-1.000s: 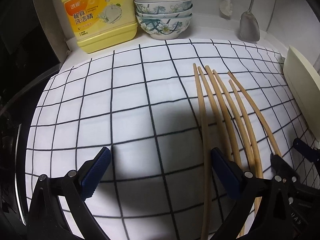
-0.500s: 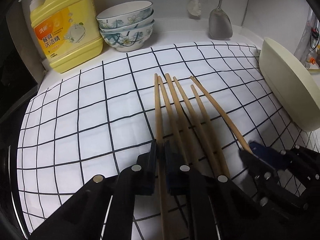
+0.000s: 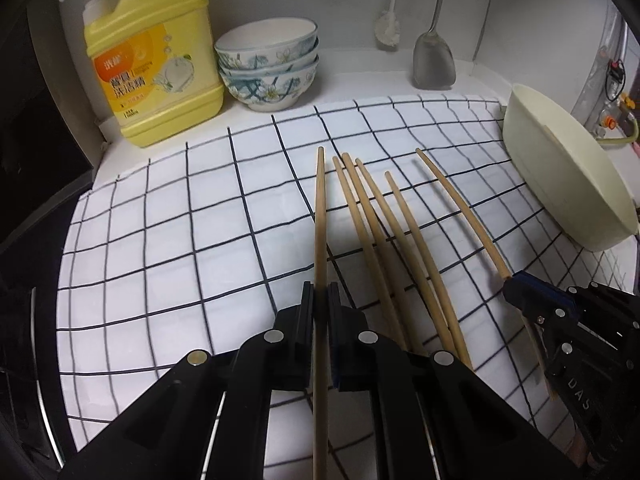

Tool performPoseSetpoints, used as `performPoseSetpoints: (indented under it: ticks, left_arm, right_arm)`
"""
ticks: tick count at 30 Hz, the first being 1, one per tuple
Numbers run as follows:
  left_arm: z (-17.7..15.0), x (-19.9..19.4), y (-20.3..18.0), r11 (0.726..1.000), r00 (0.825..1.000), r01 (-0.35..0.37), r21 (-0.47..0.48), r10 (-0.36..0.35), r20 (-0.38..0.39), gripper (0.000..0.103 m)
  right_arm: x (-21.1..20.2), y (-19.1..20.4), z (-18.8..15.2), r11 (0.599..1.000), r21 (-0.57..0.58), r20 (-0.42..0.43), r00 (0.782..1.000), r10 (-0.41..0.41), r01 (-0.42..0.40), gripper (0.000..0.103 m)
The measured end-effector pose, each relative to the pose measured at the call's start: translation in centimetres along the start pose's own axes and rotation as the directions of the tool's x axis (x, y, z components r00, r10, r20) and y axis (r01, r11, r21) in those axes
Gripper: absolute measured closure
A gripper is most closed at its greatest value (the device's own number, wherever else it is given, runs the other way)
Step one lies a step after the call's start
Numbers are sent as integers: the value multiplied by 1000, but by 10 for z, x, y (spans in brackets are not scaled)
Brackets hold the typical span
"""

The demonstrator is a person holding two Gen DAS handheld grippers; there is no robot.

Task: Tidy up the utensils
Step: 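Lift both held chopsticks and carry them over the cream basin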

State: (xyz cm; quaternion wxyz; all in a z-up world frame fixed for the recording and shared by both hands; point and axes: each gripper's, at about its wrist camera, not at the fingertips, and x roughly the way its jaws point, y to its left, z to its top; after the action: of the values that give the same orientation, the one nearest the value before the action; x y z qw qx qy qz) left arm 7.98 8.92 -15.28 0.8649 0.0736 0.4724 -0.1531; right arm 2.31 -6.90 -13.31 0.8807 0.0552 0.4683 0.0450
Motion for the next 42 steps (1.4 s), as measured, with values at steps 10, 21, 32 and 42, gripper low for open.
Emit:
performPoseSetpoints:
  ticks: [10,21,32,42]
  left_arm:
    - [15,-59,-27,991,993,99,92,-104,51,96]
    - [62,-90,-134,940,955,260,222,-284,86,96]
    - [139,-47,-261,920,940,323,222,-340,40,96]
    - [171,33,-315,947,960,279,157,-272,-60,96]
  right_arm:
    - [-71,-12,6,995,99,70,997,-37,30,97]
    - [-145,-108,17,959,244,138,974,-180,143,97]
    - [-133,-232,50,947,292,122,976,-179,137,97]
    - [-70,-300,67,948,305,27,994,-105,92,97]
